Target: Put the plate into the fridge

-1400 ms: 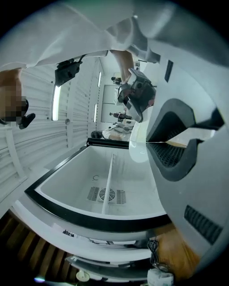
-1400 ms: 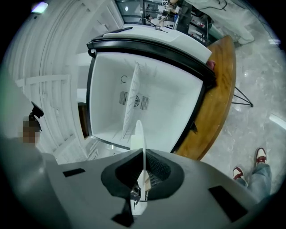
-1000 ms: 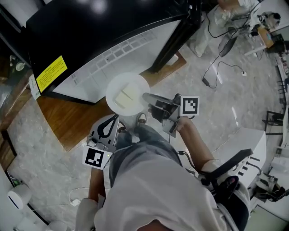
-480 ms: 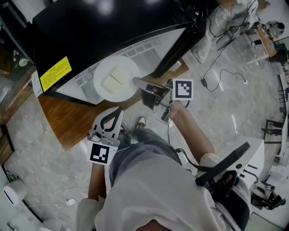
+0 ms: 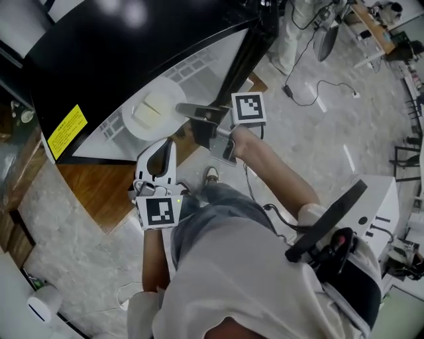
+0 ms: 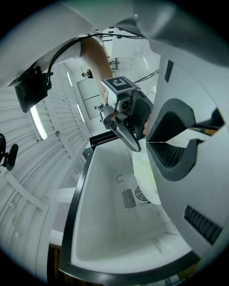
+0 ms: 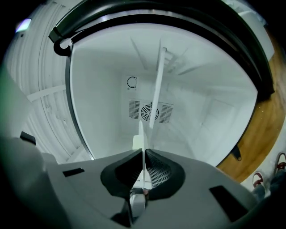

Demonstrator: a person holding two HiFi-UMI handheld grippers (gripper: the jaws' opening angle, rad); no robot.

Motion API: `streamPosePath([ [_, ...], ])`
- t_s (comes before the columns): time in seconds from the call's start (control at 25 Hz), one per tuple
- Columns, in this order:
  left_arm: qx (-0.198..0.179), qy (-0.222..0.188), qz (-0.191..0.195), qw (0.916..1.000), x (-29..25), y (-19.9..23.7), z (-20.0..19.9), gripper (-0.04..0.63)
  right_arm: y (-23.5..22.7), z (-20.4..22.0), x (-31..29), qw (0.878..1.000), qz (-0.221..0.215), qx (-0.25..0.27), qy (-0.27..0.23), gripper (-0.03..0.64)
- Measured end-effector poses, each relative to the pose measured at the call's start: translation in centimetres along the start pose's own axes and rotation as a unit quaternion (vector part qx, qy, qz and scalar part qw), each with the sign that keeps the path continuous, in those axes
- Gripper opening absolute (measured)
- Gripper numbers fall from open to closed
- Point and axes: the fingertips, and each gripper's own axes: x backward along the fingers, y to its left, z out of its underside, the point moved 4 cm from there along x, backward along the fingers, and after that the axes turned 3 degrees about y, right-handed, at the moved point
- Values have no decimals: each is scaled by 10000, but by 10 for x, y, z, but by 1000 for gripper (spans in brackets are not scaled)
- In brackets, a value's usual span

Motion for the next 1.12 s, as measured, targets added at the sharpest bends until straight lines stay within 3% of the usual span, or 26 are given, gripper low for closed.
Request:
streamPosePath([
  [0.24, 178, -72, -1, 9998, -13, 0, 4, 18, -7, -3, -1, 9992, -4, -365, -167, 25],
  [0.56, 340, -237, -199, 9989, -20, 0, 4, 18, 0, -6, -4, 9992, 2, -366, -147, 28],
  [0.68, 538, -272, -390, 9974, -25, 10, 3, 18, 8, -10, -9, 9998, -80, -195, 4, 53],
  [0.76, 634, -294, -534, 9961, -31, 18, -1, 18, 15, -12, -12, 9996, -203, -61, 186, 139],
  [0.88, 763, -326, -684, 9942, -41, 28, -5, 18, 26, -12, -15, 9979, -326, 312, 466, 174],
  [1.04, 916, -308, -798, 9921, -52, 42, -3, 18, 31, -4, -12, 9947, -380, 746, 593, 173],
  [1.12, 952, -266, -864, 9913, -53, 49, -2, 19, 34, 0, -9, 9894, -22, 1378, 464, 113],
])
